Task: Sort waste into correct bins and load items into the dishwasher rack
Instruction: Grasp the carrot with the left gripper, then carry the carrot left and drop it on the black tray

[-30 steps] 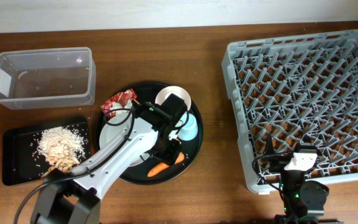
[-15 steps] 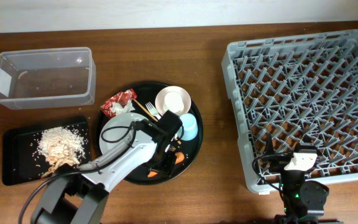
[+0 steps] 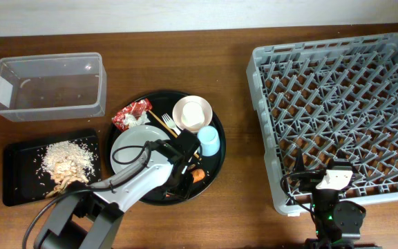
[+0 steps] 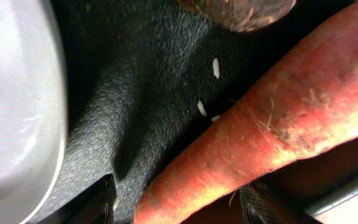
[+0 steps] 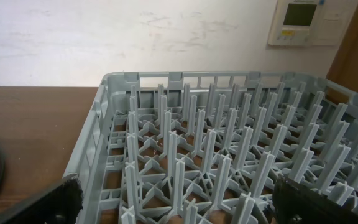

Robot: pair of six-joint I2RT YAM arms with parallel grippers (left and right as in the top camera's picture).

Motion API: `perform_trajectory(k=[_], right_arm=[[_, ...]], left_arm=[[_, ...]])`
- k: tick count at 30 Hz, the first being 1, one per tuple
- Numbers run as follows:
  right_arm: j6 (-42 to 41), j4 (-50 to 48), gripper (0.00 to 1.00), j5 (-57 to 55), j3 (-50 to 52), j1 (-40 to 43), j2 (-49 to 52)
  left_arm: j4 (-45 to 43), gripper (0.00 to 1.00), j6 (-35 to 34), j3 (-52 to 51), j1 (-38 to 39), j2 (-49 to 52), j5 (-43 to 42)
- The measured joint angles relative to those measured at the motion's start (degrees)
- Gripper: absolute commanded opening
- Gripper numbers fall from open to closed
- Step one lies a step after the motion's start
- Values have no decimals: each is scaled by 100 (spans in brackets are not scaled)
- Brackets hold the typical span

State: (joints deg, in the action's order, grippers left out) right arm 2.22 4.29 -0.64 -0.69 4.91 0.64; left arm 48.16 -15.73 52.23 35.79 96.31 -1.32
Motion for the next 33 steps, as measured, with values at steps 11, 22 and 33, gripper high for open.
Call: perform_trajectory(k=[11, 22, 33], right_arm=[[0, -2, 99, 0, 0, 0, 0], [-4, -2, 99, 0, 0, 0, 0], [0, -2, 99, 0, 0, 0, 0]], left_arm=[[-302, 37, -37, -37, 0, 0, -22], [144, 12, -39, 11, 9, -170, -35], [1005, 12, -133, 433, -203, -1858, 129]])
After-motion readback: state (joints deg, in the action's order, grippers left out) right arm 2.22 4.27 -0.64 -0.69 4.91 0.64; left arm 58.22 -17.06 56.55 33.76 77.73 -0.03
